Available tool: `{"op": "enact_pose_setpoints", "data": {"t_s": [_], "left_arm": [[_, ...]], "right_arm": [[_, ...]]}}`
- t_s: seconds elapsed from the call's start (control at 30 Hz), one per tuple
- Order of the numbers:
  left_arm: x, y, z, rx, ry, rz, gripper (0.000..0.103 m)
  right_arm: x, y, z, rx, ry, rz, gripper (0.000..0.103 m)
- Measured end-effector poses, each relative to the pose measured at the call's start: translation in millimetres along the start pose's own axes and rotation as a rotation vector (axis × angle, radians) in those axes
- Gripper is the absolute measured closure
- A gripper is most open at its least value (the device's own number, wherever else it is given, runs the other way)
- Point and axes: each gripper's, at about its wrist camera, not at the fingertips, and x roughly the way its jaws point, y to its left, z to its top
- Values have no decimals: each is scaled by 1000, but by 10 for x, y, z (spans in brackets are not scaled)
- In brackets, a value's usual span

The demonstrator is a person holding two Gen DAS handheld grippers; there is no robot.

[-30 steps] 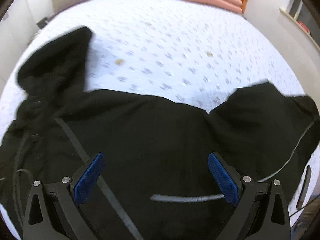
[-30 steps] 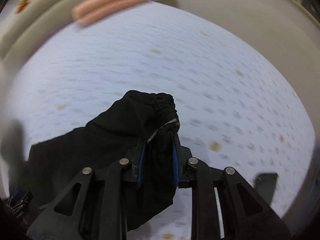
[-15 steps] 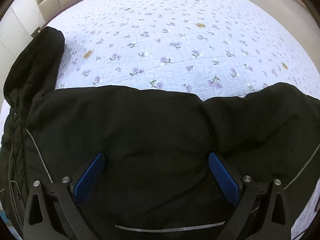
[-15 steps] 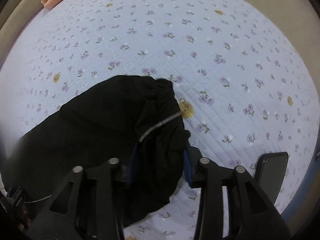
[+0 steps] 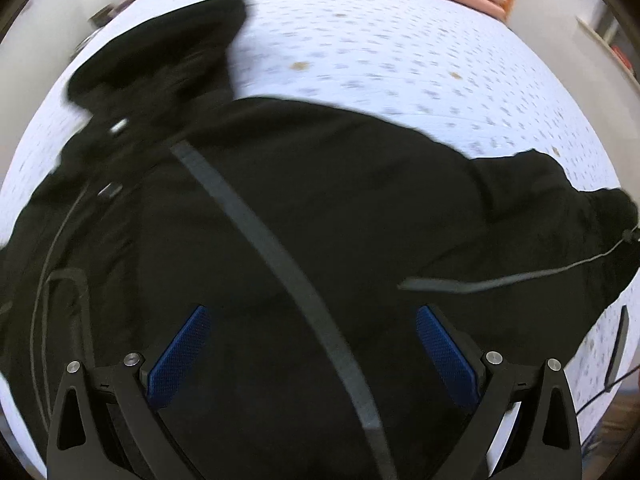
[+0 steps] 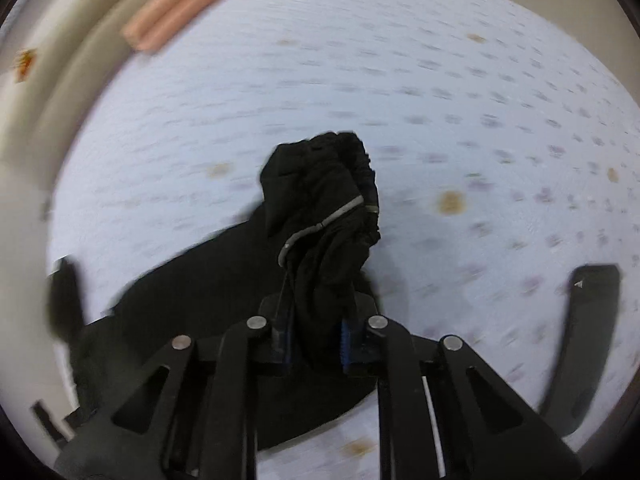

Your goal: Fold large clothes

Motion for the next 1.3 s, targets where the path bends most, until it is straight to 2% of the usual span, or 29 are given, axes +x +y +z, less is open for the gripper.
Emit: {"op": "enact_pose_setpoints", "data": {"t_s": [0.13, 0.27, 0.33, 0.47, 0.63, 0.83, 0.93, 1.03, 1.1, 1.17, 1.23, 1.27, 1.3], "left_arm": [[-175, 576, -215, -89, 22, 13, 0], [-413, 1108, -391, -122, 0, 29, 0], [-519, 1356, -455, -124, -13, 50, 0], [-709, 1808, -570, -136, -62, 111, 0], [-870, 2317, -701, -173, -98, 133, 0], [-1108, 2808, -877, -199, -177, 183, 0], [-1133, 3085, -971, -238, -165, 234, 0], [-1082, 3356, -1055, -297, -146, 242, 0], [-1031, 3483, -1117, -323, -126, 239, 0], [-994, 3574, -1173, -335, -116, 242, 0], [-968, 3615, -1209, -336, -112, 245, 0], [-966, 3620, -1232, -337, -110, 243, 0], [-938, 3622, -1232, -340, -106, 239, 0]], "right_arm": [[-127, 827, -286, -153, -12, 58, 90], [-85, 1778, -691, -327, 6, 125, 91], [-89, 2051, -995, -383, 28, 158, 91], [101, 2807, -1628, -527, 92, 204, 91], [307, 3495, -2228, -643, 186, 298, 91], [486, 4348, -3181, -813, 303, 346, 92], [735, 4674, -3622, -900, 353, 309, 92], [1103, 4821, -3983, -961, 409, 222, 91], [1333, 4857, -4156, -984, 444, 165, 85], [1402, 4892, -4274, -1017, 418, 133, 80], [1372, 4923, -4319, -1028, 419, 144, 71], [1346, 4925, -4324, -1020, 434, 161, 62], [1293, 4914, -4303, -1005, 448, 183, 60]]}}
